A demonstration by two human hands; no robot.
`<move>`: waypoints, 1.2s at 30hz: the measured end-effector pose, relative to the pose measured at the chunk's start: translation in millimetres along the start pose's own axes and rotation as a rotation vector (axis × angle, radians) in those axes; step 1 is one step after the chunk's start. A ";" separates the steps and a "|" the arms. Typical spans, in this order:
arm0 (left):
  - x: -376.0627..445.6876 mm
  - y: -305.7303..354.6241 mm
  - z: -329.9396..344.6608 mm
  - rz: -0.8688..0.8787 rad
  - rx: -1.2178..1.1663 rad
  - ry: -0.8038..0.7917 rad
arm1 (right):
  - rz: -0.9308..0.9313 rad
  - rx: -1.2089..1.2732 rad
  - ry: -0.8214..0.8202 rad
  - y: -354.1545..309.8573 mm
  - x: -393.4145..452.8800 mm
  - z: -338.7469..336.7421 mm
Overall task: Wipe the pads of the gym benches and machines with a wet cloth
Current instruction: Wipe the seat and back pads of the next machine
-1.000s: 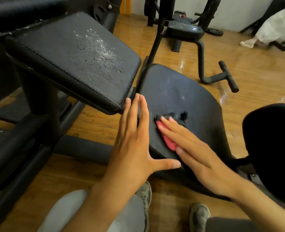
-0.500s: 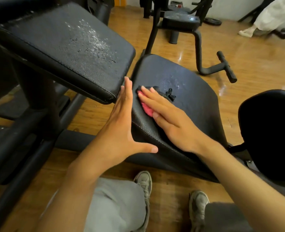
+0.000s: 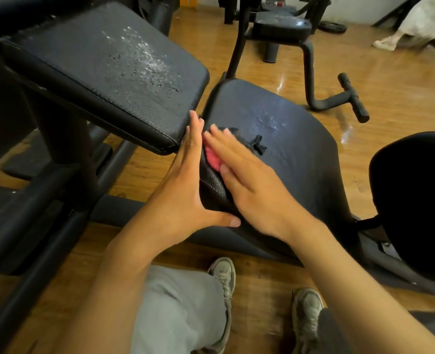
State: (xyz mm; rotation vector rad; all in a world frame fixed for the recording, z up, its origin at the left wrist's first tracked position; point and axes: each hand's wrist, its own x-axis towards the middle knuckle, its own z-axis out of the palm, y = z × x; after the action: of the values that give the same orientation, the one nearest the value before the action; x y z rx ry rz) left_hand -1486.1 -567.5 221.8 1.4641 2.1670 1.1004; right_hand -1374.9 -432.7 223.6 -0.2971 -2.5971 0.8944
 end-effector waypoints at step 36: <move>-0.6 16.0 10.9 -0.042 0.201 -0.018 | -0.006 -0.023 0.067 43.2 -45.8 -10.6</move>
State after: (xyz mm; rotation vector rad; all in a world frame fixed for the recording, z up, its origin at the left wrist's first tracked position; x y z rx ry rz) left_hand -1468.6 -560.4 226.3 1.4951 2.3414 0.8726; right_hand -1325.6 -407.8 191.4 -0.3197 -2.5467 0.8387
